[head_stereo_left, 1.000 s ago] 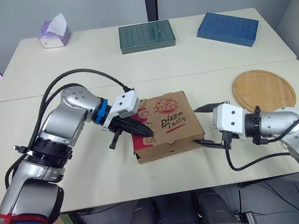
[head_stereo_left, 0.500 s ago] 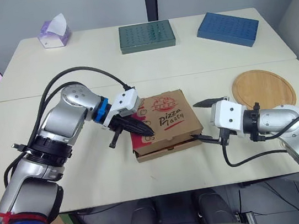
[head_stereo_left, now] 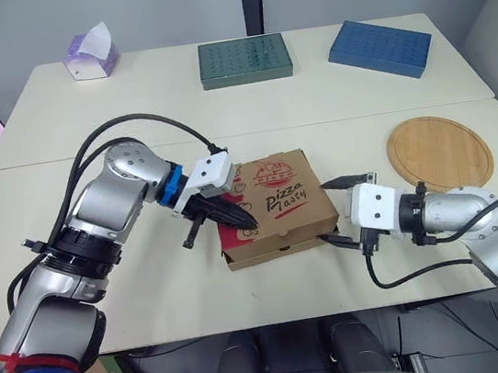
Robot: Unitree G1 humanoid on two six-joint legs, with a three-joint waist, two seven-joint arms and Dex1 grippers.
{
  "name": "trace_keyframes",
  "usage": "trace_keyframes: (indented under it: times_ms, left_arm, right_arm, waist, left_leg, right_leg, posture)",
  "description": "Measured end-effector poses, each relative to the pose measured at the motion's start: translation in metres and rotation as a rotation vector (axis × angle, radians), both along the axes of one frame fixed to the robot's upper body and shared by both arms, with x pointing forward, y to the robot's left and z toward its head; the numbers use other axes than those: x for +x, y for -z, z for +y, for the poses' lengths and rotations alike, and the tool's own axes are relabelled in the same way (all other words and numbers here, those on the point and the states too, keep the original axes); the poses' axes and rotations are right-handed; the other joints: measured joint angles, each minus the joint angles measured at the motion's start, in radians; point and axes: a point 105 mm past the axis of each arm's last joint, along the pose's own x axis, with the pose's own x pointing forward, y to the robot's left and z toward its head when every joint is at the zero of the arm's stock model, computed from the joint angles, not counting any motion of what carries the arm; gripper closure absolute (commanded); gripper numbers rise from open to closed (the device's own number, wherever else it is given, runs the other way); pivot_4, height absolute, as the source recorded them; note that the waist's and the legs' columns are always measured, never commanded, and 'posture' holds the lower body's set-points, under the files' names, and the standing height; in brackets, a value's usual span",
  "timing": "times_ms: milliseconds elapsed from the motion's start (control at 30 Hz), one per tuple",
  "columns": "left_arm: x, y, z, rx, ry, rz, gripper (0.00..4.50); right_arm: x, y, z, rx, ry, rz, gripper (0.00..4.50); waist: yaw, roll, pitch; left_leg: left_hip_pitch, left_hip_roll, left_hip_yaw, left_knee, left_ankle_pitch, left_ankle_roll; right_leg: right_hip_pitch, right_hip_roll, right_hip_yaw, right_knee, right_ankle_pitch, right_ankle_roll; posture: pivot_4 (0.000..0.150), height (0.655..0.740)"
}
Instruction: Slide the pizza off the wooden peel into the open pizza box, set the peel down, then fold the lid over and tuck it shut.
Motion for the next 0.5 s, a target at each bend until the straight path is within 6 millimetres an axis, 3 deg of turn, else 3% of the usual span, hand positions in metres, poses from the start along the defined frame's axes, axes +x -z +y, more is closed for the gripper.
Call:
trace_keyframes:
  times_ms: [500]
  left_arm:
    - [-0.0010,0.0012,-0.0011,0.013,0.012,-0.019,4.50]
  right_arm:
    - [0.0042,0.0059,0.0029,0.006,0.032,-0.018,0.02]
  waist:
    - [0.000,0.000,0.000]
  left_leg:
    - [0.000,0.000,0.000,0.000,0.000,0.000]
  right_leg:
    - [0.000,0.000,0.000,0.000,0.000,0.000]
  posture:
    - [0.150,0.7279]
